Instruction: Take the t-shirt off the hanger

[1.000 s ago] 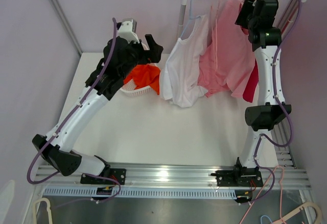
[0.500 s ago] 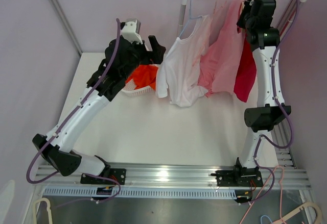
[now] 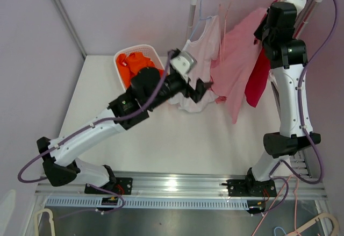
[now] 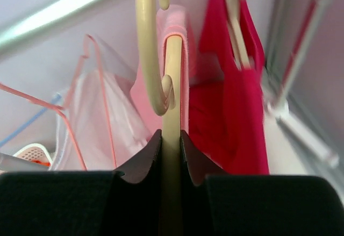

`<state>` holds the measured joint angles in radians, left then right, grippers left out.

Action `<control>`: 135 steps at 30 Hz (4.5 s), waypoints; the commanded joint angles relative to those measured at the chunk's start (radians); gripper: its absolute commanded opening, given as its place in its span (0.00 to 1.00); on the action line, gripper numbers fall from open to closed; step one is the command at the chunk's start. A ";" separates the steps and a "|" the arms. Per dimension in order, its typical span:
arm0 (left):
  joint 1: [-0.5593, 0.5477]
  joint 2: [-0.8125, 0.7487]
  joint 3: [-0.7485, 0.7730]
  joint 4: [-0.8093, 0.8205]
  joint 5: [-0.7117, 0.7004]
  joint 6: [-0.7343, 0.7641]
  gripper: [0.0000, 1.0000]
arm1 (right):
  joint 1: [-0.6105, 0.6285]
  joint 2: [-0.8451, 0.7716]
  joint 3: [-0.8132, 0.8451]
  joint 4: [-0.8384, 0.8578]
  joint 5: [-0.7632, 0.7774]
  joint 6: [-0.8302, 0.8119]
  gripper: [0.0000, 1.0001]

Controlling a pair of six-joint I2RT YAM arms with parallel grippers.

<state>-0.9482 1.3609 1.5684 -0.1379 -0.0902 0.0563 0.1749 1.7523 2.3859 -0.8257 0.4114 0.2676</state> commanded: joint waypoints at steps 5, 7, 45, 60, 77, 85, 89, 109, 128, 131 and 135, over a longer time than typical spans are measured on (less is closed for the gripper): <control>-0.277 -0.006 -0.264 0.295 0.041 0.178 0.99 | 0.107 -0.265 -0.325 -0.061 0.208 0.303 0.00; -0.340 0.006 -0.371 0.439 0.041 0.204 0.99 | 0.138 -0.312 -0.414 -0.033 0.217 0.308 0.00; -0.697 0.149 -0.702 0.754 -0.410 0.016 0.01 | 0.133 -0.075 -0.056 -0.592 -0.241 0.183 0.00; -0.227 0.106 -0.329 0.003 -0.202 -0.399 0.01 | 0.356 -0.516 -0.411 -0.396 0.050 0.187 0.00; 0.255 0.060 0.634 -0.641 0.269 -0.074 0.01 | 0.097 -0.124 -0.068 0.049 -0.017 -0.057 0.00; 0.339 -0.039 0.579 -0.376 0.176 0.004 0.01 | 0.015 0.016 0.037 0.220 -0.118 -0.100 0.00; 0.455 0.046 0.610 -0.141 0.139 -0.007 0.01 | -0.028 0.102 0.166 0.185 -0.166 -0.065 0.00; 0.830 0.773 0.889 0.149 0.164 -0.468 0.01 | -0.106 0.266 0.147 0.243 -0.480 0.025 0.00; 0.819 0.534 0.093 -0.269 0.170 -0.880 1.00 | -0.107 0.036 0.091 0.025 -0.113 -0.051 0.81; 0.717 0.373 -0.020 -0.295 -0.006 -0.803 0.99 | -0.118 0.004 0.043 0.034 -0.072 -0.079 0.80; 0.583 0.138 -0.195 -0.234 -0.277 -0.785 0.99 | -0.146 -0.039 -0.011 0.057 -0.109 -0.071 0.80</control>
<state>-0.2710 1.7401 1.4376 -0.4515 -0.1585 -0.7513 0.0475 1.7405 2.4020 -0.7650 0.2634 0.2241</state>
